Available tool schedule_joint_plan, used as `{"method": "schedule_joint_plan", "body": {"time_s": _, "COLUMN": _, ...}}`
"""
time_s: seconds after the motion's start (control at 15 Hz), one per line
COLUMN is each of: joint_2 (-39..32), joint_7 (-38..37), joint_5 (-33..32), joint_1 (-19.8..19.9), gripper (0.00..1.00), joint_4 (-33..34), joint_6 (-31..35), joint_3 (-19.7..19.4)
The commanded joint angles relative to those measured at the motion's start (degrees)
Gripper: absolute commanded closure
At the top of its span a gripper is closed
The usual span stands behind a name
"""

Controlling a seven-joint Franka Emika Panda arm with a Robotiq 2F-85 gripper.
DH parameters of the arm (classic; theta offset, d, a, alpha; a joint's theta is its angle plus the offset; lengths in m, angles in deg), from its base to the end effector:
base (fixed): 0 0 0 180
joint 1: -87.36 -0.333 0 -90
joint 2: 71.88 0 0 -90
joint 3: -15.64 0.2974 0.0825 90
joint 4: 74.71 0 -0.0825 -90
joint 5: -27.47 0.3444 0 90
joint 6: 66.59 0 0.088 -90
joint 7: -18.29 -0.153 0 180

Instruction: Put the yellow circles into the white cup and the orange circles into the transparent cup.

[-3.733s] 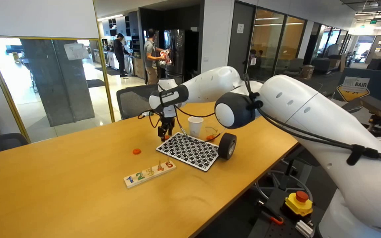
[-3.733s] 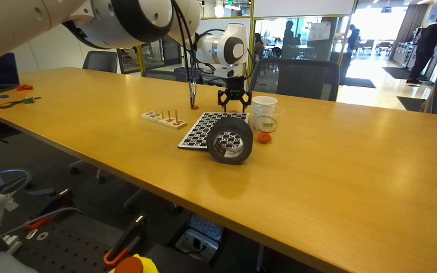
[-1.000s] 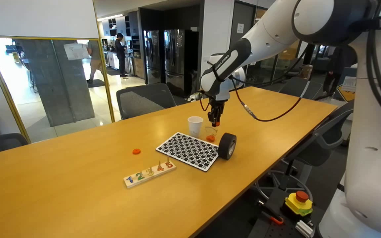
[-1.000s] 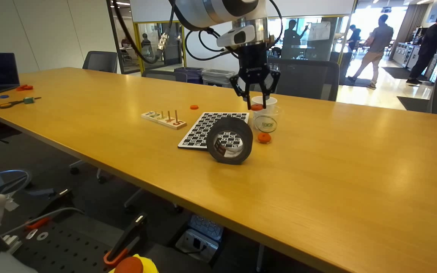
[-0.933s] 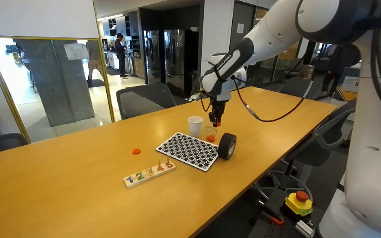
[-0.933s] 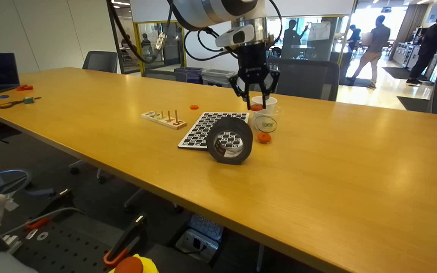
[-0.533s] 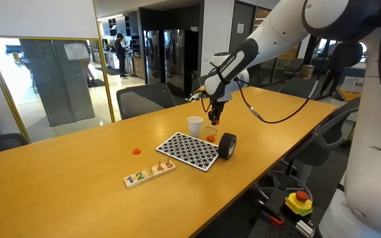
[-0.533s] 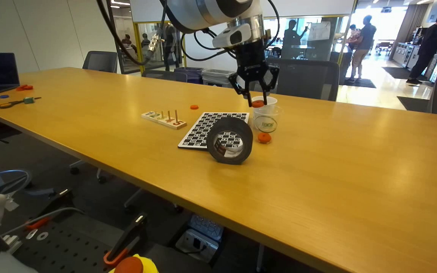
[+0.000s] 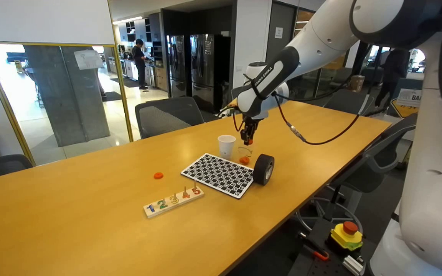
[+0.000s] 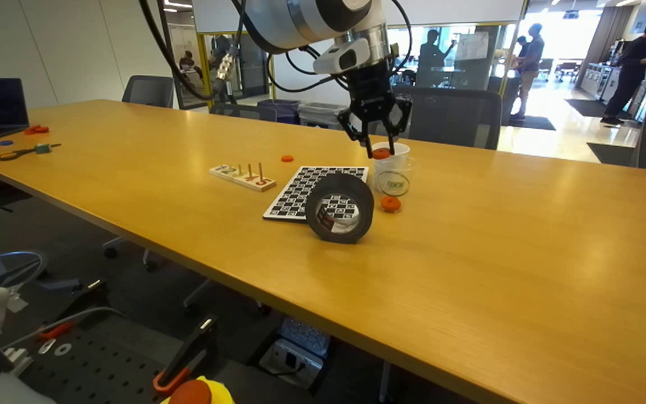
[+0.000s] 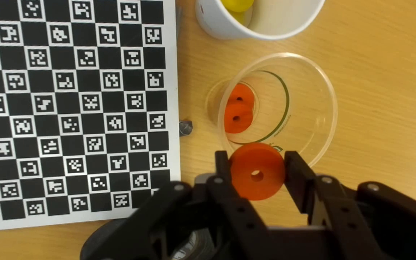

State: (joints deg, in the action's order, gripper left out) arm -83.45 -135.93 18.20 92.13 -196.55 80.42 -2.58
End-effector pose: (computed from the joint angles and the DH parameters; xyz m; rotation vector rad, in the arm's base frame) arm 0.5242 -0.2220 0.3089 -0.2777 2.9523 -0.3756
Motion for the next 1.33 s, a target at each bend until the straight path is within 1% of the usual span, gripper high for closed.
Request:
{"method": "schedule_joint_plan", "body": {"time_s": 0.0, "joint_2": -0.1, "joint_7": 1.2, "joint_5": 0.9, "joint_1": 1.5, "gripper": 0.77, "joint_4": 0.0, "joint_6": 2.3, "joint_3": 1.0}}
{"method": "schedule_joint_plan", "body": {"time_s": 0.53, "joint_2": -2.1, "joint_7": 3.8, "joint_5": 3.4, "joint_1": 2.5, "gripper": 0.77, "joint_4": 1.6, "joint_6": 4.4, "joint_3": 1.3}}
{"method": "schedule_joint_plan", "body": {"time_s": 0.6, "joint_2": -2.3, "joint_7": 4.3, "joint_5": 4.1, "joint_1": 2.6, "gripper": 0.34, "joint_4": 1.6, "joint_6": 5.3, "joint_3": 1.5}}
{"method": "schedule_joint_plan", "body": {"time_s": 0.67, "joint_2": -2.5, "joint_7": 5.1, "joint_5": 4.7, "joint_1": 2.7, "gripper": 0.32, "joint_4": 1.6, "joint_6": 5.7, "joint_3": 1.6}}
{"method": "schedule_joint_plan", "body": {"time_s": 0.73, "joint_2": -2.7, "joint_7": 5.5, "joint_5": 5.1, "joint_1": 2.7, "gripper": 0.27, "joint_4": 1.7, "joint_6": 6.1, "joint_3": 1.5}}
{"method": "schedule_joint_plan", "body": {"time_s": 0.93, "joint_2": -2.8, "joint_7": 6.4, "joint_5": 5.5, "joint_1": 2.4, "gripper": 0.05, "joint_4": 1.7, "joint_6": 7.1, "joint_3": 1.3}}
{"method": "schedule_joint_plan", "body": {"time_s": 1.0, "joint_2": -1.9, "joint_7": 6.4, "joint_5": 4.5, "joint_1": 1.8, "gripper": 0.00, "joint_4": 0.8, "joint_6": 8.2, "joint_3": 1.1}}
{"method": "schedule_joint_plan", "body": {"time_s": 1.07, "joint_2": -0.8, "joint_7": 6.0, "joint_5": 3.0, "joint_1": 1.0, "gripper": 0.00, "joint_4": 0.0, "joint_6": 9.2, "joint_3": 0.7}}
{"method": "schedule_joint_plan", "body": {"time_s": 1.13, "joint_2": 0.7, "joint_7": 5.2, "joint_5": -0.5, "joint_1": -0.7, "gripper": 0.00, "joint_4": -0.9, "joint_6": 9.6, "joint_3": 0.0}}
{"method": "schedule_joint_plan", "body": {"time_s": 1.2, "joint_2": 1.6, "joint_7": 4.3, "joint_5": -4.5, "joint_1": -2.3, "gripper": 0.00, "joint_4": -1.0, "joint_6": 9.1, "joint_3": -0.7}}
{"method": "schedule_joint_plan", "body": {"time_s": 1.27, "joint_2": 2.8, "joint_7": 4.3, "joint_5": -7.5, "joint_1": -3.5, "gripper": 0.00, "joint_4": -1.0, "joint_6": 7.9, "joint_3": -0.2}}
